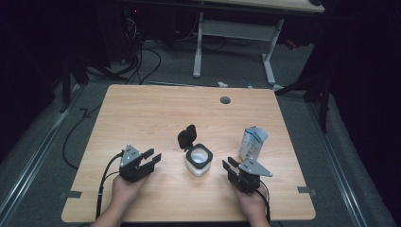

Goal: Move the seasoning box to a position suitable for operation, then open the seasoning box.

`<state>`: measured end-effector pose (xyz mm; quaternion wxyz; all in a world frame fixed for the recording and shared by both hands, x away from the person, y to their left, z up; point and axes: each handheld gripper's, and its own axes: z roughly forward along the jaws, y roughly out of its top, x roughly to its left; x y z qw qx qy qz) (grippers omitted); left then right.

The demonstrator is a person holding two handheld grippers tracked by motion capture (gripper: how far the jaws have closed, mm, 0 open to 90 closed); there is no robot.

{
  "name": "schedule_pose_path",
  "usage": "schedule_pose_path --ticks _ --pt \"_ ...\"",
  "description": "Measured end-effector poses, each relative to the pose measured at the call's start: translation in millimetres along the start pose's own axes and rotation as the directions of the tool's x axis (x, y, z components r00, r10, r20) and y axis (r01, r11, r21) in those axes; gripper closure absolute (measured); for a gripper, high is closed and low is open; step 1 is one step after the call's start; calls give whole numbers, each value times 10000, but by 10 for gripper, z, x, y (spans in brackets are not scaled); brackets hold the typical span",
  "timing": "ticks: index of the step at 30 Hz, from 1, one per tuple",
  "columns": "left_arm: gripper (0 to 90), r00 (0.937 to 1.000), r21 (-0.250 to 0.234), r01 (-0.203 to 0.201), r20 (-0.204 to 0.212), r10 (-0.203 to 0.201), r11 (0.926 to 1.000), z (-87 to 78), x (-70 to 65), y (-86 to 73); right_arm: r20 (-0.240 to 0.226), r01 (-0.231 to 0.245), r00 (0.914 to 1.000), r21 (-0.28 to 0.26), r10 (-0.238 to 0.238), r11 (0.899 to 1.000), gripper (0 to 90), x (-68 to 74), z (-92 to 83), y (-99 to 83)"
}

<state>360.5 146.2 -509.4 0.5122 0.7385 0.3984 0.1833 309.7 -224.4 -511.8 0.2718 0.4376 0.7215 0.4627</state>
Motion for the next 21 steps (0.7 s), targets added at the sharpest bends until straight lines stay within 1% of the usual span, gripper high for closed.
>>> schedule_pose_path --ticks 3,5,8,10,12,18,21 --pt "694 9998 -5 -121 -130 121 9999 55 -37 44 -107 8 9999 4 -8 10000 804 14 25 0" --pt "734 10000 -80 40 -81 -41 10000 95 -44 76 -169 60 9998 64 -59 10000 853 34 37 -4" --pt "794 9999 -134 117 -54 -118 9998 168 -69 129 -294 266 9992 188 -261 9995 897 85 63 -10" --pt "823 9999 -137 151 -4 -152 9998 210 -92 170 -334 462 9984 248 -453 9986 897 119 69 -10" --pt "846 9997 -222 253 55 -252 9994 237 -116 221 -437 448 9981 277 -436 9986 898 136 71 -13" --pt "861 9996 -441 151 235 -141 9989 296 -221 413 -654 588 9963 447 -558 9973 898 184 132 -23" --pt "873 9994 -534 136 329 -119 9985 322 -279 473 -744 599 9956 458 -564 9972 898 210 153 -22"
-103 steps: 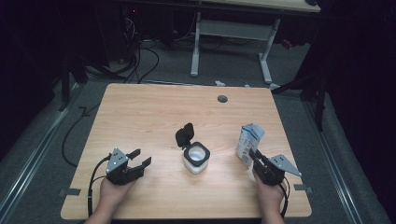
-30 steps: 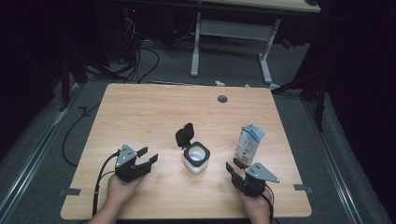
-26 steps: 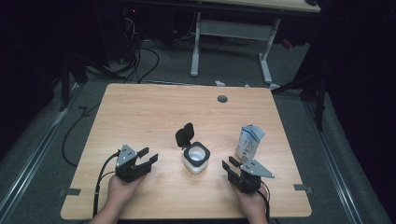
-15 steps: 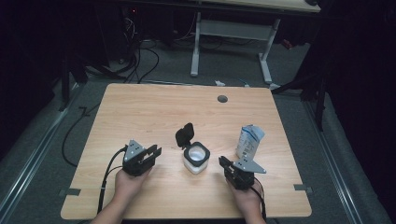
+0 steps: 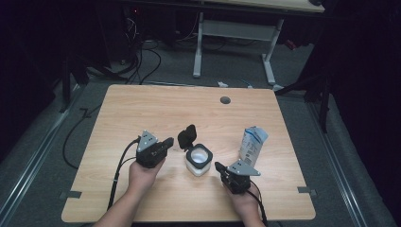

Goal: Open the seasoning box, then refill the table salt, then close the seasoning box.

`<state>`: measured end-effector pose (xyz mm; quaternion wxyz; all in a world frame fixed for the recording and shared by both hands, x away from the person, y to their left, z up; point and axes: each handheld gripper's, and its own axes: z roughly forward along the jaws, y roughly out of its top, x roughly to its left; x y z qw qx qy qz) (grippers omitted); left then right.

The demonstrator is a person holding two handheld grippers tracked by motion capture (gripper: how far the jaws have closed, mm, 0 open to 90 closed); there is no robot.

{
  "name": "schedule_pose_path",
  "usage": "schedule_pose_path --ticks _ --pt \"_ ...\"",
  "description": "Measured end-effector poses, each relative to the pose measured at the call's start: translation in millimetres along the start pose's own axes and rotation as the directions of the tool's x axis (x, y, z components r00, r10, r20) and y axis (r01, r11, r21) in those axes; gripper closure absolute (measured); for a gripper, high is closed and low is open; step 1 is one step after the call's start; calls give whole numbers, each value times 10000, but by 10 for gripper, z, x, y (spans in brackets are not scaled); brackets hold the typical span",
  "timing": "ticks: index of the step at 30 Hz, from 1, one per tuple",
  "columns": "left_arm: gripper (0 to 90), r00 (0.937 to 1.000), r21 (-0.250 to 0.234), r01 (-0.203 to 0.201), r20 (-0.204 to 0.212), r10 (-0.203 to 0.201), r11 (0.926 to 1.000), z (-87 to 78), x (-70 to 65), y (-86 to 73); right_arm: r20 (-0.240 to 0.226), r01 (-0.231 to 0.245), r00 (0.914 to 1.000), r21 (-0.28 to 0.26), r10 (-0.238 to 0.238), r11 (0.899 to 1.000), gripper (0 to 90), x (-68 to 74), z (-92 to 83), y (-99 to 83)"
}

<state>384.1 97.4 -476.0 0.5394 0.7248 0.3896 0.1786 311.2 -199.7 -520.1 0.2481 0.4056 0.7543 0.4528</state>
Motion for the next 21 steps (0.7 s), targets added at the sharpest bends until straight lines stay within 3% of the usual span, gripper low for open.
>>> schedule_pose_path --ticks 21 --pt "900 9974 -182 -223 689 235 9996 31 -249 -15 -281 263 9993 46 -262 9996 899 137 52 18"
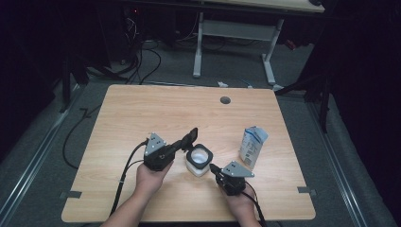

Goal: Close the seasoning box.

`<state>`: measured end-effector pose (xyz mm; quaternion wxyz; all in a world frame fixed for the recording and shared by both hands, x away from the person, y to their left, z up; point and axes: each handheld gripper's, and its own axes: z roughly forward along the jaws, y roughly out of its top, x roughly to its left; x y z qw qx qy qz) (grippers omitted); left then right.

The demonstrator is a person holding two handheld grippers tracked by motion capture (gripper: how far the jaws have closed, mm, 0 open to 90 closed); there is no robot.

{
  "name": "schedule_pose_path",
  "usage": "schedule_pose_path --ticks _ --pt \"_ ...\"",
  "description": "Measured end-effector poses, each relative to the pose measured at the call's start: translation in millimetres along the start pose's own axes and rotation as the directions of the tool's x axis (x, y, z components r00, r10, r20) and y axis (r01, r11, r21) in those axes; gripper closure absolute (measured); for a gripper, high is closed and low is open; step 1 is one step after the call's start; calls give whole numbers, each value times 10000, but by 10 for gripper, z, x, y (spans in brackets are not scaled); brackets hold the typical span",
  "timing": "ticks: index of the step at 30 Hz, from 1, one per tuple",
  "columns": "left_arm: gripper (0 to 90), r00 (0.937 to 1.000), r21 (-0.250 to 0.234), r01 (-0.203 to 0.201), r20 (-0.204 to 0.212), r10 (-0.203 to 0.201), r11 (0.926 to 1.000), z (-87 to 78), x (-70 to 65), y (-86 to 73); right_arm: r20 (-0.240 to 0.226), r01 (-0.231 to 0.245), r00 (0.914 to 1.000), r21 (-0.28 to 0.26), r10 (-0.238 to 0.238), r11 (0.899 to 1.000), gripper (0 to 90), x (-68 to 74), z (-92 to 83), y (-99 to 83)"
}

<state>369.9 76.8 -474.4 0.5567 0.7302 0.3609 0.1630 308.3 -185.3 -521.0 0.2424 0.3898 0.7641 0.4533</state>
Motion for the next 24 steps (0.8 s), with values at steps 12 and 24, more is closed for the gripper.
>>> schedule_pose_path --ticks 12,24 --pt "900 9997 255 -224 97 221 9994 -71 -159 -233 -26 70 10000 46 -70 10000 899 16 -13 -12" --pt "900 10000 1295 22 33 -26 9916 71 -259 -564 166 -84 9998 20 83 10000 899 -45 -98 -50"
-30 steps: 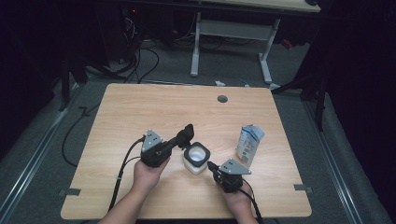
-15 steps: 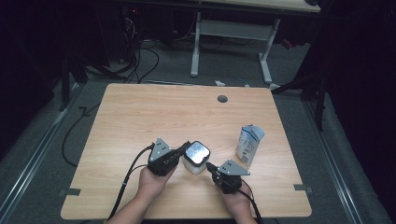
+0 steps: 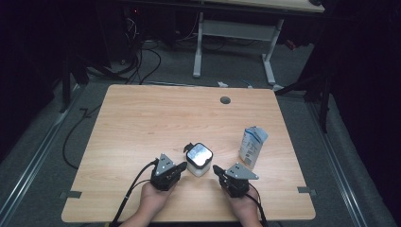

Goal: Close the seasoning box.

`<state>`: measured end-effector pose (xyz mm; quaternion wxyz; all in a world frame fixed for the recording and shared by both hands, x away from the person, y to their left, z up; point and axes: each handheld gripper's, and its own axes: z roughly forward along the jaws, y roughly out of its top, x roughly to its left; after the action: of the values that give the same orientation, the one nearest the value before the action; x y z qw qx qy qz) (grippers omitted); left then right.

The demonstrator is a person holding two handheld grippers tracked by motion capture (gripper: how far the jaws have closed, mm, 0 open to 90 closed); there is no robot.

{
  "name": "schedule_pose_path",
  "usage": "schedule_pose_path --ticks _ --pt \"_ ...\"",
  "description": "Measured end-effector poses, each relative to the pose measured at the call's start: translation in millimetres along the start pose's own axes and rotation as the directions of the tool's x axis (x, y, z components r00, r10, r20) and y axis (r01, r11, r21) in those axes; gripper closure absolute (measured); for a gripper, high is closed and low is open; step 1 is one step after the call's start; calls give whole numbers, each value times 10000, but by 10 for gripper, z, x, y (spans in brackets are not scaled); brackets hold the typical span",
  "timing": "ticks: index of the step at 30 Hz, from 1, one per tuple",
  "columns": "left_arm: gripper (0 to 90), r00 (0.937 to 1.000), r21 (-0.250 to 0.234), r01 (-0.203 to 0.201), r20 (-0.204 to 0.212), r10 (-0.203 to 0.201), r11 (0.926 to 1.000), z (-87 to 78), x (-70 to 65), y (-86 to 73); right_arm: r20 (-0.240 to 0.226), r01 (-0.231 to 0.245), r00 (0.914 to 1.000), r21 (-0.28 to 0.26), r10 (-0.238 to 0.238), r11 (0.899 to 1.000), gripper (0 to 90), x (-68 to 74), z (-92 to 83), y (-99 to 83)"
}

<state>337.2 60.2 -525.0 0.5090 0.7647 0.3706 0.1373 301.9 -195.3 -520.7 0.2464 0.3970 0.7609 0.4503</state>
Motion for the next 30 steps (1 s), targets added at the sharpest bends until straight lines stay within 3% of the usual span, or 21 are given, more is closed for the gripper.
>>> schedule_pose_path --ticks 5,9,12,17,24,30 --pt "900 9998 73 81 -159 -79 9999 104 57 70 13 19 10000 27 -19 10000 899 -1 6 -7" --pt "900 9997 76 142 -198 -141 9999 278 124 179 91 -10 10000 129 9 9999 900 -5 3 -23" --pt "891 9991 149 258 -354 -252 9996 286 189 209 243 -72 9997 51 71 10000 900 -28 -9 -16" --pt "856 9949 34 12 -1008 -9 10000 -69 425 129 630 -198 9978 34 195 9998 900 -108 43 41" --pt "772 9819 -492 -77 -1893 -17 9988 -702 762 45 869 -114 9962 212 95 9997 900 -153 168 154" --pt "709 9711 -610 292 -2347 -428 9977 -892 969 -75 719 29 9974 233 -45 9997 900 -89 160 150"
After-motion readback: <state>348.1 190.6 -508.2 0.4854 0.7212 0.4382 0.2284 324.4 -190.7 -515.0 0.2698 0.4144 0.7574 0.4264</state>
